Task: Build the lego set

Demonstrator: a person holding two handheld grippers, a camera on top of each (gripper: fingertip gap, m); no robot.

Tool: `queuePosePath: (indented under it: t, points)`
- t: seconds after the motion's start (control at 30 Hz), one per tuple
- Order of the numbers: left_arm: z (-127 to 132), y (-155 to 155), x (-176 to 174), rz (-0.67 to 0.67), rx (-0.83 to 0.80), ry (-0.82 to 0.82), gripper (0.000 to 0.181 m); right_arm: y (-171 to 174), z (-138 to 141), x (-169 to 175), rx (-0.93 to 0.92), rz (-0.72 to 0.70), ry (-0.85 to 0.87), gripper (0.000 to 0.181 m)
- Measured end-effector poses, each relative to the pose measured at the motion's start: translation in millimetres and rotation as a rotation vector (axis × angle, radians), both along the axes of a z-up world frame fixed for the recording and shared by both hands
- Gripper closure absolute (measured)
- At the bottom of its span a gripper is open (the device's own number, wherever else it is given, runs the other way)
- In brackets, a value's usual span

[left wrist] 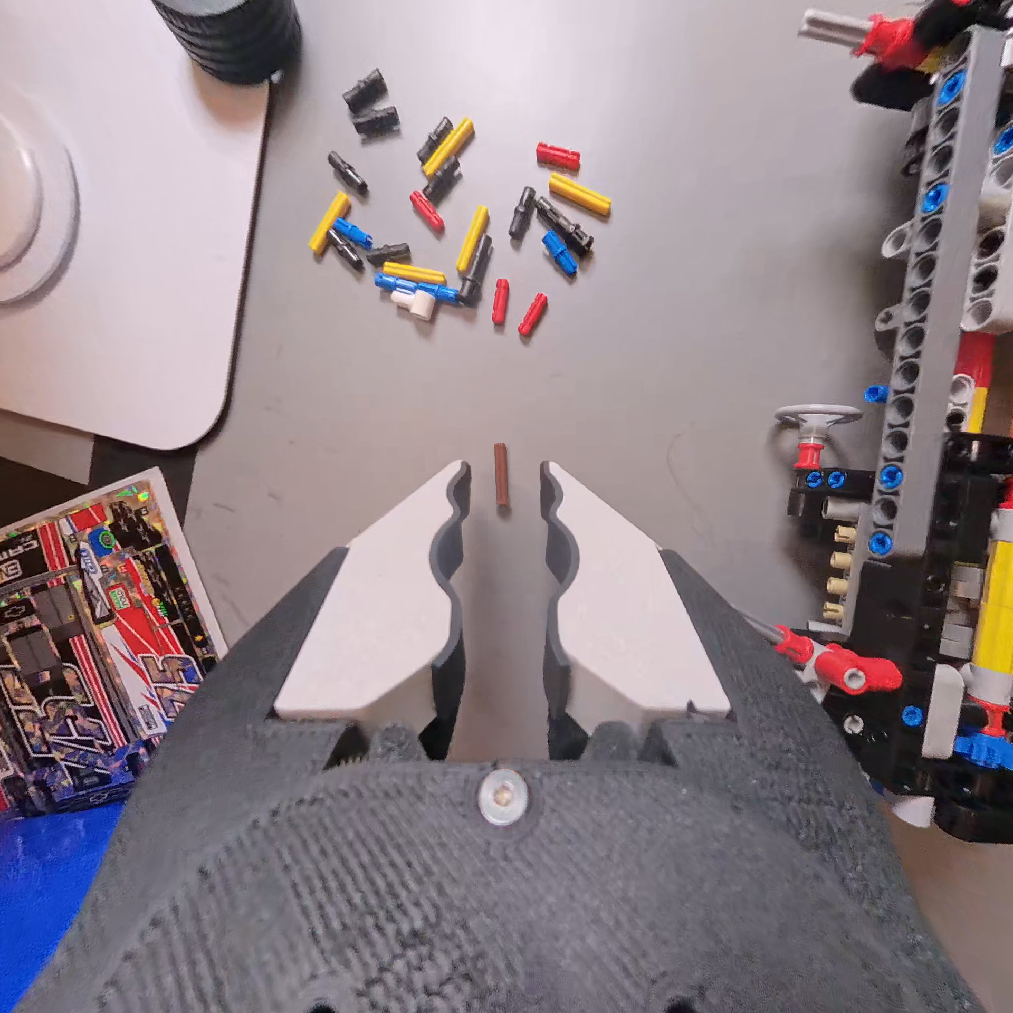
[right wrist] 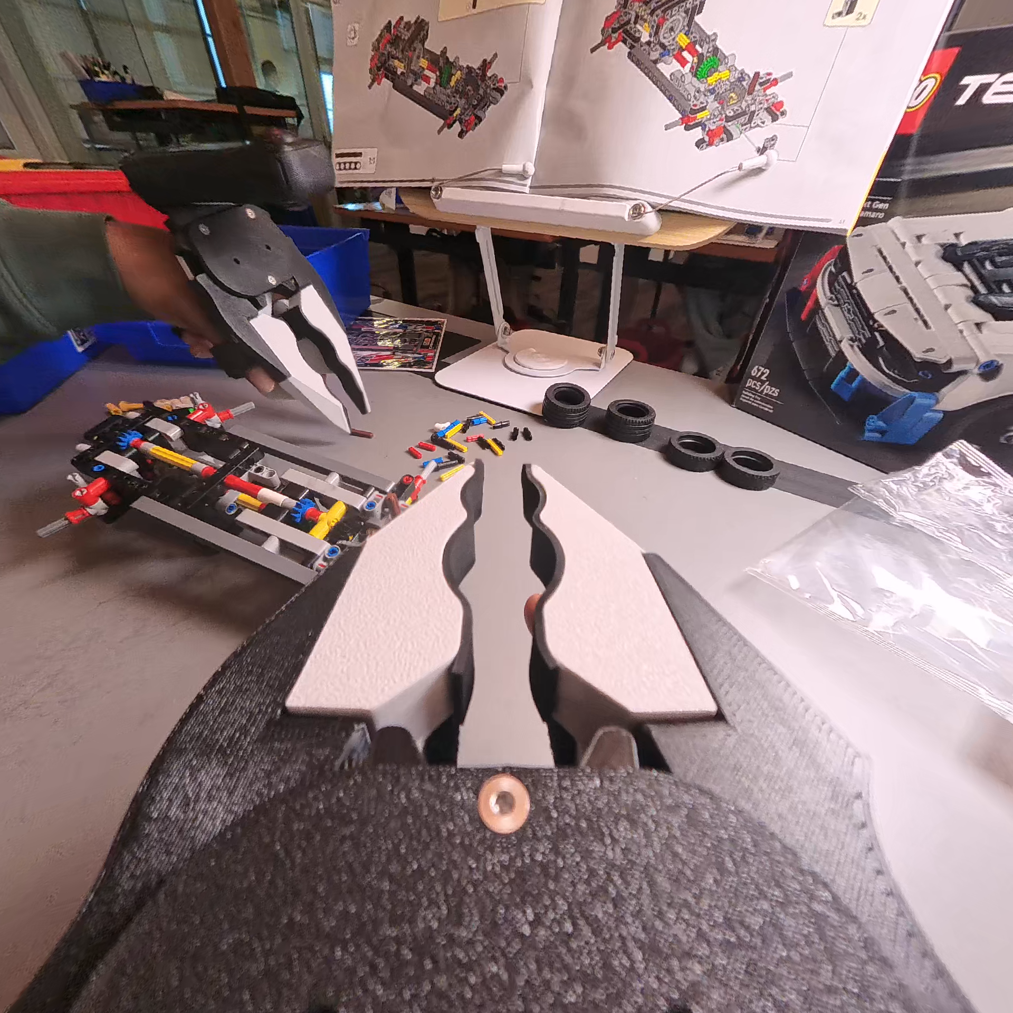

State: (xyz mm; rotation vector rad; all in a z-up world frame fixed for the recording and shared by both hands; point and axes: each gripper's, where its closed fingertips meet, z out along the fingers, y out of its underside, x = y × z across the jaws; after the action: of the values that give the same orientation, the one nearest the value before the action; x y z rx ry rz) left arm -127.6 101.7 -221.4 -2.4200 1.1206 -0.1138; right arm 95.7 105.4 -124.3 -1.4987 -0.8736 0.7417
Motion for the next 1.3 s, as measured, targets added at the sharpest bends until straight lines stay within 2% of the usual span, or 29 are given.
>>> queuePosePath:
  t: [0.03,0.23,0.37,0.5,0.6,0.77,0.9,1.0,1.1,1.23,1.3]
  points:
    - [-3,1,-1,0.002,-0.018,0.017,0.157,1,-2,0,-0.008,0.002,-0.002,0.17]
    - [-12,5,-5,0.03,-0.071,0.028,0.165,1,-3,1,-0.024,0.008,0.0,0.171]
    - [-14,-1,0,0.056,-0.139,-0.052,0.175,0,-2,0,-0.024,0.016,0.001,0.171]
    - [-12,1,2,0.056,-0.083,-0.096,0.178,-4,1,-1,-0.015,0.023,0.005,0.171]
    - [19,2,27,0.03,0.043,-0.27,0.179,-6,4,-1,-0.002,0.029,0.005,0.172]
    - [106,-27,89,-0.098,0.307,-0.642,0.18,-15,13,-4,0.017,0.072,0.048,0.172]
    - [148,-71,124,-0.207,0.477,-0.823,0.18,-44,24,-18,0.105,0.209,0.064,0.172]
    - [156,-110,140,-0.29,0.506,-0.924,0.18,-84,25,-32,0.179,0.409,0.015,0.174]
    - [147,-145,146,-0.332,0.431,-1.012,0.179,-131,14,-41,0.13,0.653,-0.052,0.173]
    - [127,-168,146,-0.331,0.357,-1.056,0.179,-162,11,-54,0.039,0.795,-0.046,0.17]
    - [116,-168,145,-0.329,0.344,-1.012,0.179,-170,11,-63,0.003,0.828,-0.034,0.168]
